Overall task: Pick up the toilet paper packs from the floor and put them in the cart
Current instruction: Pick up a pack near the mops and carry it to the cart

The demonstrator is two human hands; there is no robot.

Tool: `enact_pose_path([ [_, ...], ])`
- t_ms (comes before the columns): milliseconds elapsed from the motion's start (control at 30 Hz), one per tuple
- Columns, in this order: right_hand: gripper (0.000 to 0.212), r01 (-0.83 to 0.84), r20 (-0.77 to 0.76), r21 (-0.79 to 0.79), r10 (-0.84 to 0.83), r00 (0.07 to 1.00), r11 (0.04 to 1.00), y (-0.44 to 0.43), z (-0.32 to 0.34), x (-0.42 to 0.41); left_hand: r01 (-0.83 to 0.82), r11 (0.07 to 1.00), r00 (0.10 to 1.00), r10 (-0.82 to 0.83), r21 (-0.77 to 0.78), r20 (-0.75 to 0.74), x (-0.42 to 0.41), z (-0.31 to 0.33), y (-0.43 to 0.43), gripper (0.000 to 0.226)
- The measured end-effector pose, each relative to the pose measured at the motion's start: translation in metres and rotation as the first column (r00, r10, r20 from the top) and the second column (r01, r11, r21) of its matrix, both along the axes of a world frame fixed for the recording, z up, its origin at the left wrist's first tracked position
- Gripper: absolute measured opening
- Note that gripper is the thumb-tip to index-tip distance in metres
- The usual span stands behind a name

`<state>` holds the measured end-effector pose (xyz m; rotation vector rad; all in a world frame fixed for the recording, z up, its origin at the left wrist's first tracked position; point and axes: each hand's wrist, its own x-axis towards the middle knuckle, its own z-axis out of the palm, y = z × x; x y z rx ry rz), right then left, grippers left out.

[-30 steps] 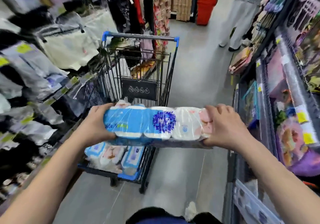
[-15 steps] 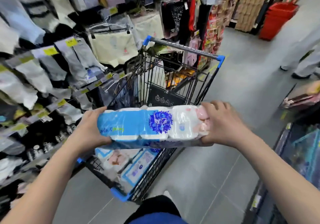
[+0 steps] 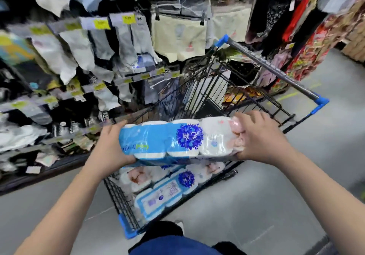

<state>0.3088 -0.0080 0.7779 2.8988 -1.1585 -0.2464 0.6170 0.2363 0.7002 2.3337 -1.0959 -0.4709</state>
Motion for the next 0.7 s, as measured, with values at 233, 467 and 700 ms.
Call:
enact_pose_path([
  [233,0.142,-0.179,-0.100,0.078,0.186,0.977,0.981,-0.039,-0.056,0.022,-0.193,0.977,0.975,0.201,0.096,-0.090,-0.038,-0.036,0.023,0.114],
  [467,0.130,-0.361,-0.088,0.166,0.378,0.922,0.918,-0.069,-0.130,0.024,-0.346,0.902,0.904,0.394,0.259,-0.166,-0.094,-0.066,0.040,0.116],
  [700,0.132,-0.368,-0.146,0.264,0.414,0.898,0.892,-0.093,-0.174,0.024,-0.435,0.827,0.844,0.513,0.357,-0.158,-0.134,-0.087,0.021,0.119],
])
